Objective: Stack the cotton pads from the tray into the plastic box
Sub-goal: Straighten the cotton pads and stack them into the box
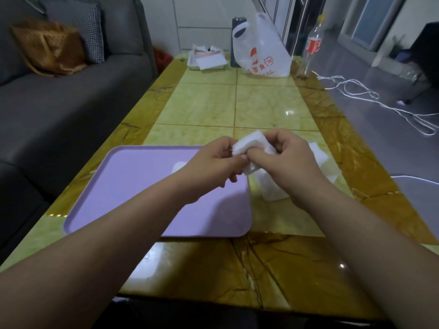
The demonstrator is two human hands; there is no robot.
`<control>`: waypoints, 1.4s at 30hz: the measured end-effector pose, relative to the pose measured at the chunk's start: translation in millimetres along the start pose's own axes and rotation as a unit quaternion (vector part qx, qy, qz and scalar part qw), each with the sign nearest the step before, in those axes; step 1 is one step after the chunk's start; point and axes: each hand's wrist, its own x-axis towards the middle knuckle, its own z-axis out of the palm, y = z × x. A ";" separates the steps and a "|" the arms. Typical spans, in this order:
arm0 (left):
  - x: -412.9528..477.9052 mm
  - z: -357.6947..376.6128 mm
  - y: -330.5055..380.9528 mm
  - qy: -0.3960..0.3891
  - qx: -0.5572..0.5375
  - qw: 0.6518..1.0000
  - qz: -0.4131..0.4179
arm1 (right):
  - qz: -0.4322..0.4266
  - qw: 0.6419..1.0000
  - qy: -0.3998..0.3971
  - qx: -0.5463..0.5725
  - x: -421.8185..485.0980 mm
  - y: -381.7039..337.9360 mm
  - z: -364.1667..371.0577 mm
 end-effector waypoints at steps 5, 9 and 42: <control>29.0 47.9 18.0 0.037 0.067 0.997 0.033 | -0.033 0.984 0.126 -0.125 9.2 6.0 -40.6; 41.4 70.4 20.1 -0.015 0.170 0.984 0.057 | -0.023 0.957 0.137 -0.254 14.7 28.7 -72.2; 37.3 79.0 3.3 -0.009 0.244 0.966 0.086 | 0.092 0.840 -0.039 -0.533 15.6 10.1 -53.5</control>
